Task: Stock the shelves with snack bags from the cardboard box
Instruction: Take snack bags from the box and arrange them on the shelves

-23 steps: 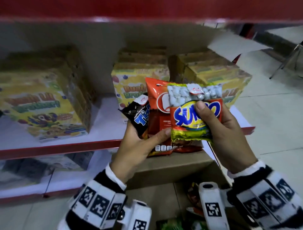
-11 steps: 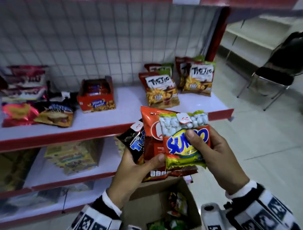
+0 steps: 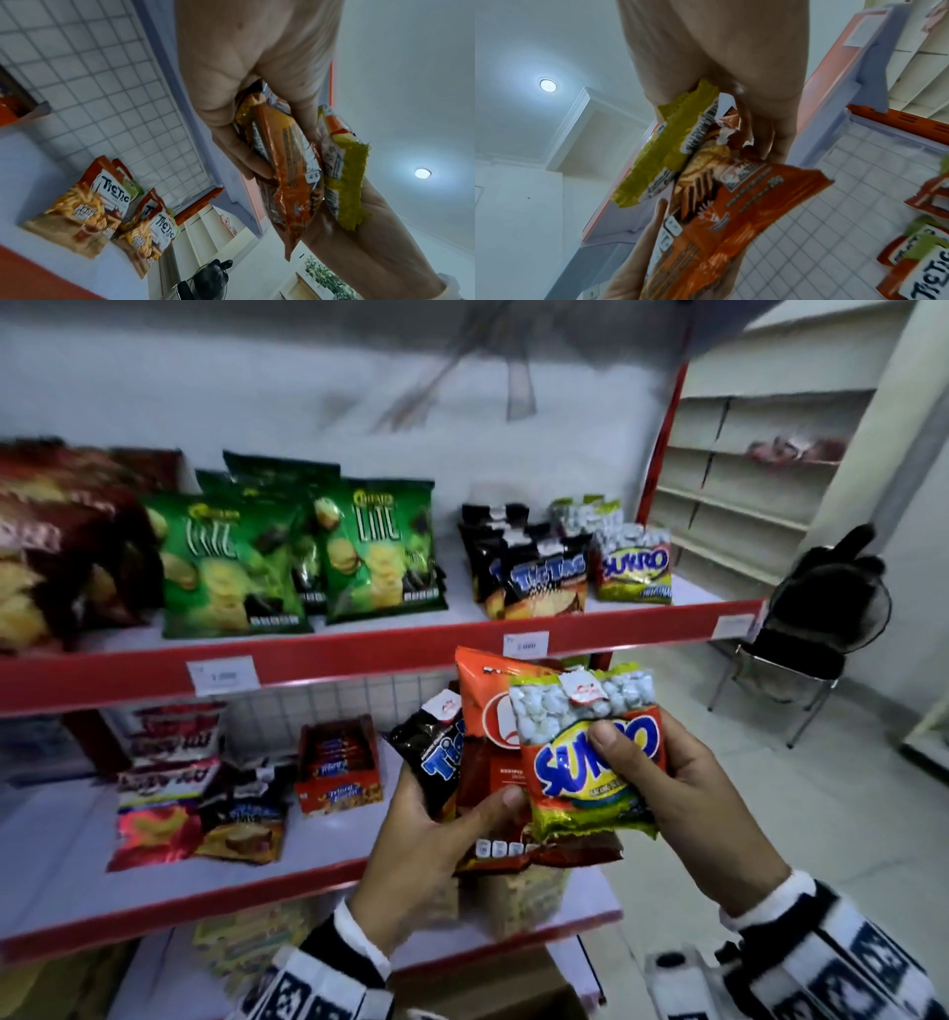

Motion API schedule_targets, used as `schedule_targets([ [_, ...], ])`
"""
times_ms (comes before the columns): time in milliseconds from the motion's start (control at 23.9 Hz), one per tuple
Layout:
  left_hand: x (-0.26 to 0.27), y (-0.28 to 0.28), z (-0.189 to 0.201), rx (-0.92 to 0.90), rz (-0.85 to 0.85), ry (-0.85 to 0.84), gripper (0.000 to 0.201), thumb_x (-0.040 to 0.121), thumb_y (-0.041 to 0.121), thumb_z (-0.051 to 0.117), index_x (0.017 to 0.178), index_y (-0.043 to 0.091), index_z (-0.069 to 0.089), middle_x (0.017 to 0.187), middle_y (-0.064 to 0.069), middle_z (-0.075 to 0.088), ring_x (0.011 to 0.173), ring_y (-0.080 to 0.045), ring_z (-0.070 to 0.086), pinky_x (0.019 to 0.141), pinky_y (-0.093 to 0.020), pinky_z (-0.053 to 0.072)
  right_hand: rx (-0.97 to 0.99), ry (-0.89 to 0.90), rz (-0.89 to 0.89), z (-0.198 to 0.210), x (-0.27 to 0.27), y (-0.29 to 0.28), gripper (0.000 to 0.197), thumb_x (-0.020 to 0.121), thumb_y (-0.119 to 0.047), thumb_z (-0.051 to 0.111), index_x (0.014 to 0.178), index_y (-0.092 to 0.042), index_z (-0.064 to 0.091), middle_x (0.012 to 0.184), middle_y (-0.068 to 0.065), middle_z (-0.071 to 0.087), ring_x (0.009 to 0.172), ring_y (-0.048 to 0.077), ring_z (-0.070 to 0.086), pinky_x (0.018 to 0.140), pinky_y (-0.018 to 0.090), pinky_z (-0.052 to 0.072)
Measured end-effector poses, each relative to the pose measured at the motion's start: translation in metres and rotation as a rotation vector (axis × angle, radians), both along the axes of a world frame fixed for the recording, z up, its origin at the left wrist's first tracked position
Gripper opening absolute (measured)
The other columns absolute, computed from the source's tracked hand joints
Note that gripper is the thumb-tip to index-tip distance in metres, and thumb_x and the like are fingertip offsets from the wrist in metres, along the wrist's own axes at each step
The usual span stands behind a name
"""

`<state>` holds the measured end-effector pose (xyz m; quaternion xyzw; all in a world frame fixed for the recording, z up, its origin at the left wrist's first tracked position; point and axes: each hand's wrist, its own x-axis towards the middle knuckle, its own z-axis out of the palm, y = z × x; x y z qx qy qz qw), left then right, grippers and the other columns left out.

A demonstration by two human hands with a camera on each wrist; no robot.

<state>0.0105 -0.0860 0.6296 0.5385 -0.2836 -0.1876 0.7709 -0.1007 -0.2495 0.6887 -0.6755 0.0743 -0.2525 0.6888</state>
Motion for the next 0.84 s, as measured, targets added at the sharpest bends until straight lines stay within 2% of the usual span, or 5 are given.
schedule_targets([
  [335,0.028,0.048,0.065,-0.024,0.050,-0.127,0.073,0.061,0.025,0.081,0.128,0.019,0.052,0.115,0.001,0.070,0.105,-0.018,0.067,0.086,-0.035,0.057,-0.088,-0.146,-0.010,0.068,-0.008,0.036,0.027,0.072,-0.040,0.067,0.095,-0.027,0.071,0.095,0.005,0.075,0.082,0.020,0.073,0.063,0.023,0.057],
  [460,0.047,0.057,0.081,-0.058,0.113,-0.145,0.073,0.061,0.029,0.081,0.127,0.023,0.052,0.113,0.003,0.071,0.102,-0.016,0.069,0.081,-0.033,0.058,-0.090,-0.193,-0.242,0.085,-0.002,0.008,0.012,0.085,-0.029,0.063,0.083,-0.018,0.070,0.078,-0.004,0.075,0.065,0.007,0.069,0.055,0.018,0.054],
  [586,0.050,0.051,0.098,-0.055,0.152,-0.139,0.073,0.059,0.031,0.081,0.126,0.023,0.053,0.110,0.003,0.072,0.097,-0.015,0.070,0.070,-0.024,0.058,-0.240,-0.131,-0.590,0.111,0.016,-0.057,0.022,0.091,-0.008,0.050,0.072,-0.016,0.058,0.059,-0.011,0.064,0.050,-0.006,0.056,0.050,0.009,0.045],
  [711,0.055,0.049,0.103,-0.027,0.131,-0.147,0.073,0.060,0.027,0.080,0.127,0.020,0.052,0.110,0.000,0.072,0.096,-0.014,0.070,0.068,-0.020,0.057,-0.337,-0.025,-0.752,0.106,0.035,-0.118,0.005,0.089,-0.017,0.056,0.090,-0.017,0.061,0.085,0.007,0.067,0.083,0.023,0.066,0.079,0.038,0.054],
  [837,0.059,0.028,0.108,-0.014,0.183,-0.131,0.065,0.066,0.019,0.079,0.125,0.021,0.052,0.109,0.000,0.072,0.095,-0.013,0.070,0.071,-0.021,0.058,-0.400,0.049,-0.767,0.101,0.063,-0.172,0.022,0.085,-0.026,0.067,0.100,-0.011,0.062,0.097,0.018,0.068,0.092,0.034,0.066,0.087,0.053,0.051],
])
